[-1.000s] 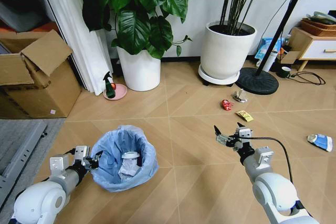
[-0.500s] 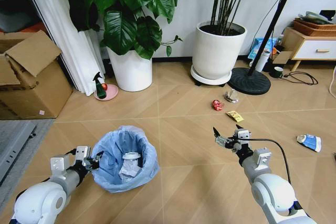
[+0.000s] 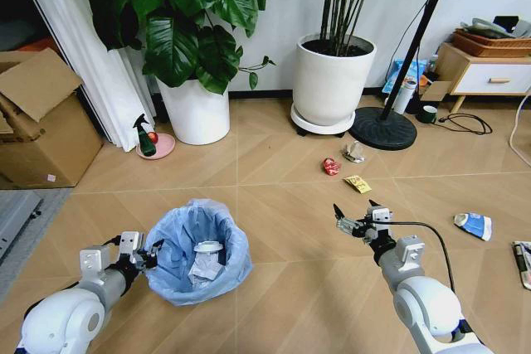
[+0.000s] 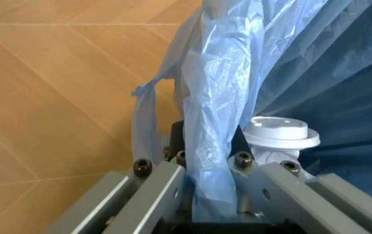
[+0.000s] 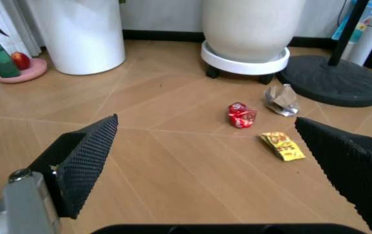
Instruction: Pick up the trash bin and place the garbage on the floor into it.
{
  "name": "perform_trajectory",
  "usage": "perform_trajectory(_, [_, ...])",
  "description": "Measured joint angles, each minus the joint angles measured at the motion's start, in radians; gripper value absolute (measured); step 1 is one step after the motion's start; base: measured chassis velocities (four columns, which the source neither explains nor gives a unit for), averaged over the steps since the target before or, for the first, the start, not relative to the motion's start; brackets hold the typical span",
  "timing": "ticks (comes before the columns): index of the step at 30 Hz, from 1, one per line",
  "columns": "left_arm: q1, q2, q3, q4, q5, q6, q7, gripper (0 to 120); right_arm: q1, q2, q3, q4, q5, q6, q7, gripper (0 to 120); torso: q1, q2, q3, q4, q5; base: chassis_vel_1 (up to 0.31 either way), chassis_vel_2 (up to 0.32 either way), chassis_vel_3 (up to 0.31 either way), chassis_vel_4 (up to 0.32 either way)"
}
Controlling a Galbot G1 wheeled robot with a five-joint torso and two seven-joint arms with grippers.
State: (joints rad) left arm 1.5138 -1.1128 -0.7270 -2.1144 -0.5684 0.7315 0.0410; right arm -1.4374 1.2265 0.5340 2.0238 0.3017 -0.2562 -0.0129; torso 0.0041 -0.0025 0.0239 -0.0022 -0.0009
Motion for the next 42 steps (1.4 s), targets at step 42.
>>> perform_trajectory(42, [-0.002,-0.009,0.003,0.006,0.008,-0.004,0.008,0,-0.01,0.023,-0.006,-0.021,-0.04,0.013,0.007,100,0.0,0.0,0.0,0.0001,0.0001,-0.152,-0.149,0.151,0.151])
